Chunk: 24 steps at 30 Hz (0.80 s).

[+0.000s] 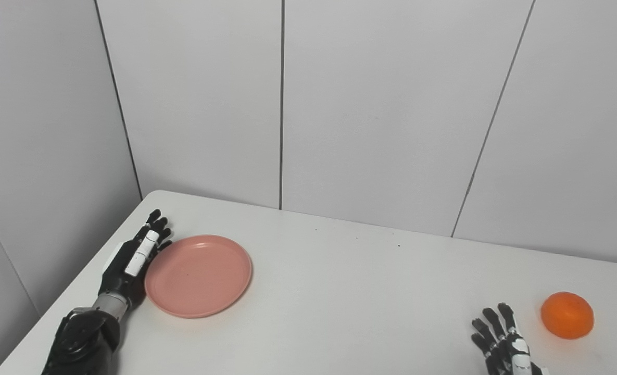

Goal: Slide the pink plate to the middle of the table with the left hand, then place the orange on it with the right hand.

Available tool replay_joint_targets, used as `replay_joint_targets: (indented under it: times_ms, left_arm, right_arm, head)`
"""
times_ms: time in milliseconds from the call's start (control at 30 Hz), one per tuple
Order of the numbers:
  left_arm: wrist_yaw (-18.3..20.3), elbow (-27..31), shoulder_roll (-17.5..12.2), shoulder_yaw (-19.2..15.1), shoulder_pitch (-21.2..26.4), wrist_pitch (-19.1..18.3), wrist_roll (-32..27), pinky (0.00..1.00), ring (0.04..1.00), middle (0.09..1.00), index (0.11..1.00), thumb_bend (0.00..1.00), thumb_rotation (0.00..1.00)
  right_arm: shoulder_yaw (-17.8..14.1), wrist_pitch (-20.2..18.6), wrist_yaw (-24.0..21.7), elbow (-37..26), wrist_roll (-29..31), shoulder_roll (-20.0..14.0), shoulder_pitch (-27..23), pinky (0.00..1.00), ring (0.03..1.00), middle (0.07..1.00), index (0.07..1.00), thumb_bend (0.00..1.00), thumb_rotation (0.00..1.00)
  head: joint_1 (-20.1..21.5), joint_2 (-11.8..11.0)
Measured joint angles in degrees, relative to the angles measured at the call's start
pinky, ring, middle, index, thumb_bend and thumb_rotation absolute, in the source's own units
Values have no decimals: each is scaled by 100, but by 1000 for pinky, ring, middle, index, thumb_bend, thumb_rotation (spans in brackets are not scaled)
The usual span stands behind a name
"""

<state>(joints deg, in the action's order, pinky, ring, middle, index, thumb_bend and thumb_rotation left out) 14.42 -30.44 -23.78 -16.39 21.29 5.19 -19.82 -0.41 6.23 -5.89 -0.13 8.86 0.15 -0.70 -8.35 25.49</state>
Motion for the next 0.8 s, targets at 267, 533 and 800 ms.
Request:
replay_joint_targets:
  times_ms: [267, 533, 800]
  left_arm:
    - [-2, 100, 4, 0, -20, -80, 18, 968, 980, 1000, 1000, 949, 712]
    - [-37, 271, 97, -1, -60, -182, 15, 991, 993, 1000, 1000, 958, 704]
    - [83, 164, 91, 1, -57, -130, -10, 982, 1000, 1000, 1000, 893, 728]
  right_arm:
    - [2, -1, 4, -14, -1, 0, 10, 923, 909, 944, 991, 728, 1000]
    - [4, -29, 6, -23, 3, 4, 19, 929, 917, 945, 990, 732, 1000]
    - [57, 81, 24, -23, -221, 4, 35, 887, 886, 917, 971, 800, 976]
  head:
    - [9, 35]
    - [26, 35]
    - [18, 35]
